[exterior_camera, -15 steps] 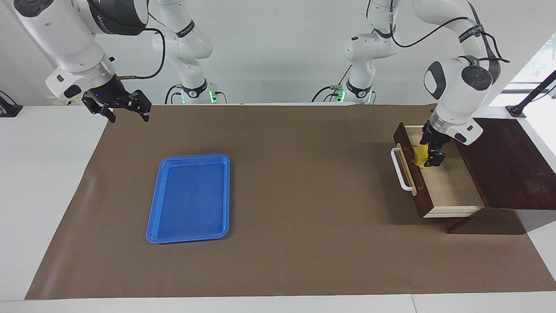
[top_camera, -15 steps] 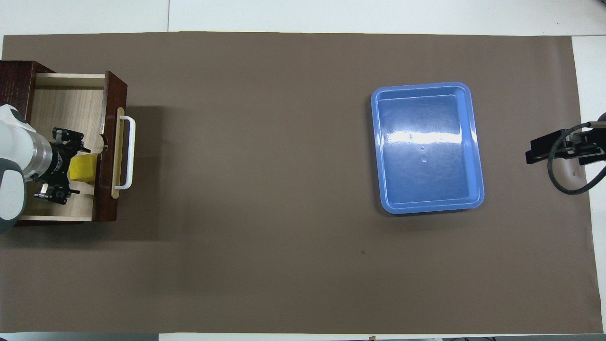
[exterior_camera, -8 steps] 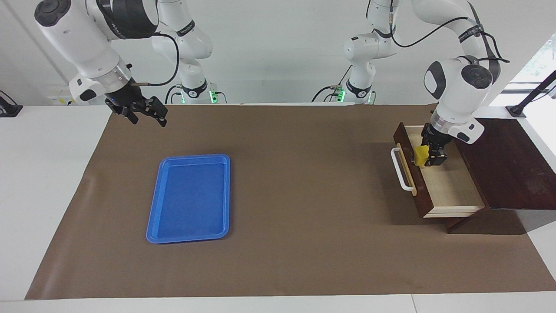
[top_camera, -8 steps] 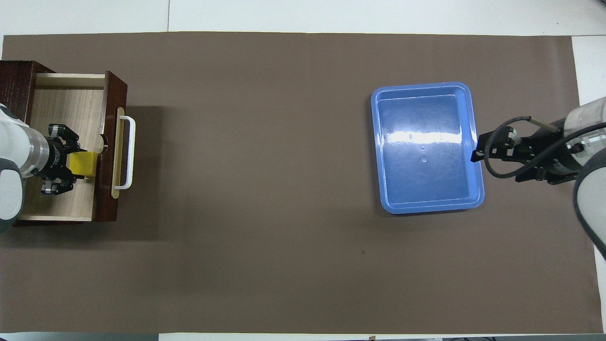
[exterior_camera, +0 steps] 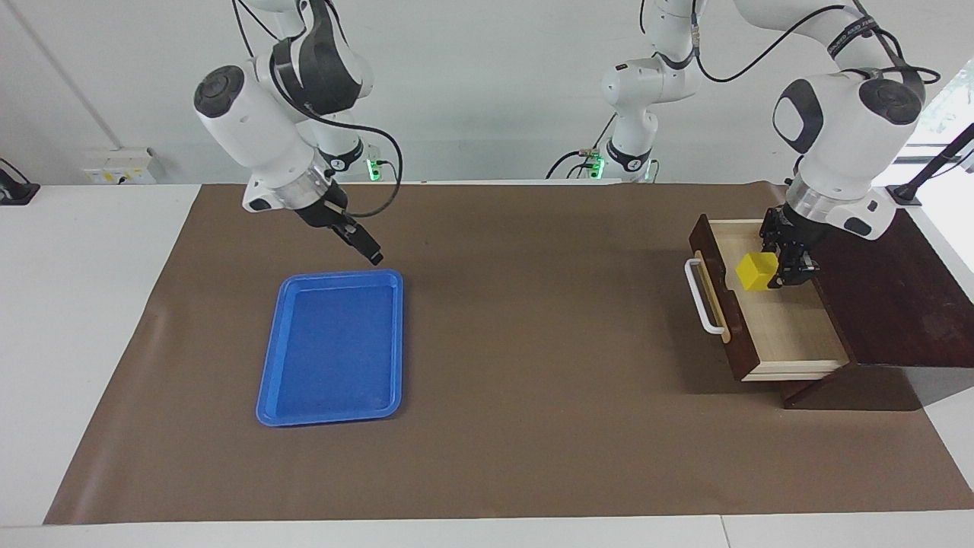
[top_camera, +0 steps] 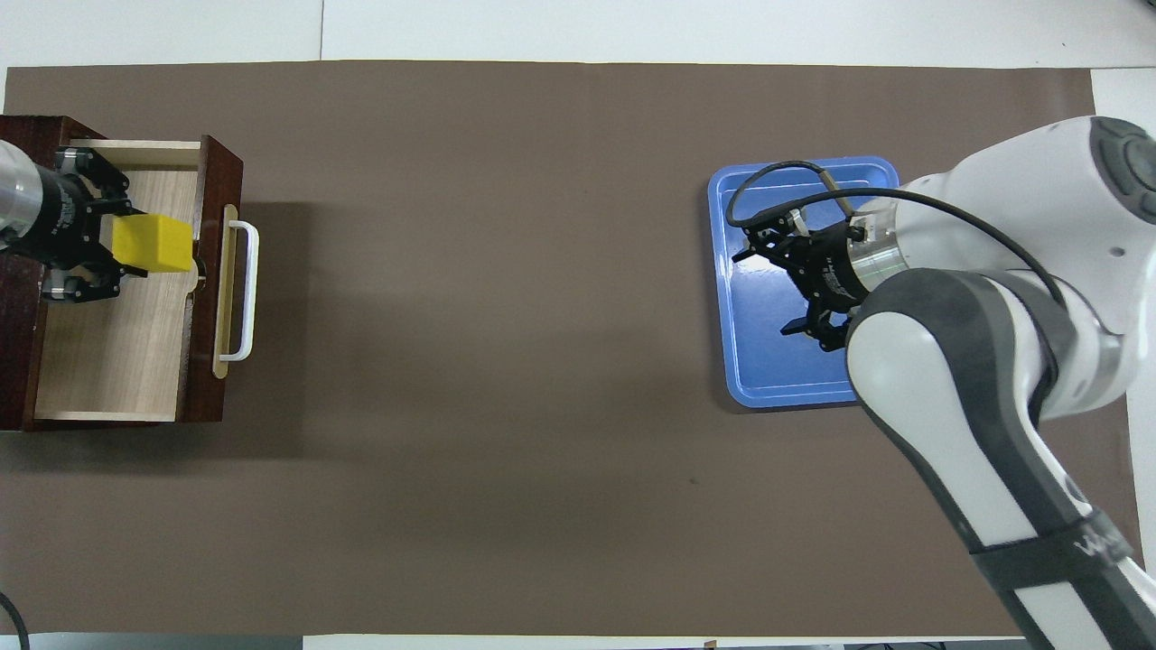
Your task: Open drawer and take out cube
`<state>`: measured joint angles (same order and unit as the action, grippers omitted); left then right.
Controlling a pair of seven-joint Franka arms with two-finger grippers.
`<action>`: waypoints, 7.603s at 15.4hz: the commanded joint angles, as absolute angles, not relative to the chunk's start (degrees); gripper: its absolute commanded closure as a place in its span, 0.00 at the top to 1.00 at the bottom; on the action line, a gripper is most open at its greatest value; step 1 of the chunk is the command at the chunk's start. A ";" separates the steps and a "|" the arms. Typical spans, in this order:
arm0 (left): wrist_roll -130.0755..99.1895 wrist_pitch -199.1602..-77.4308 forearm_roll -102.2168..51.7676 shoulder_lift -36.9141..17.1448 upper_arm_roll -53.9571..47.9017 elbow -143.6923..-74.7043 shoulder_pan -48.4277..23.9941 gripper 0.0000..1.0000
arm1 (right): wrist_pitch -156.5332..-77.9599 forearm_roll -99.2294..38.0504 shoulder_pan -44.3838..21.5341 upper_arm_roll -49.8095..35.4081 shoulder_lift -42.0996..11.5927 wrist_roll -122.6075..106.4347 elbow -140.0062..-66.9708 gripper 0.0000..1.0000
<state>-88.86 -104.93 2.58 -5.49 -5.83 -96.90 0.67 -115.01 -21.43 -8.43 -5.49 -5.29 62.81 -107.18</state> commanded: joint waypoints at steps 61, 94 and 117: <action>-144.49 -122.34 2.81 -8.88 -4.92 -107.05 -36.21 0.00 | -128.58 -55.63 -22.06 -5.27 -14.15 65.39 -110.48 1.00; -106.61 -117.33 9.30 -9.84 -4.66 -105.20 -8.89 1.00 | -118.66 -53.62 -7.58 -4.48 -13.10 69.53 -106.96 0.00; -79.19 -120.85 11.09 -10.46 -5.19 -105.73 6.17 1.00 | -113.29 -48.78 18.63 -3.96 -12.48 32.62 -123.83 0.00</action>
<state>-79.56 -120.65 12.18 -10.40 -5.68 -105.54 8.97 -112.60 -49.38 16.51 -3.30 -12.55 36.63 -121.73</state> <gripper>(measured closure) 0.000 0.427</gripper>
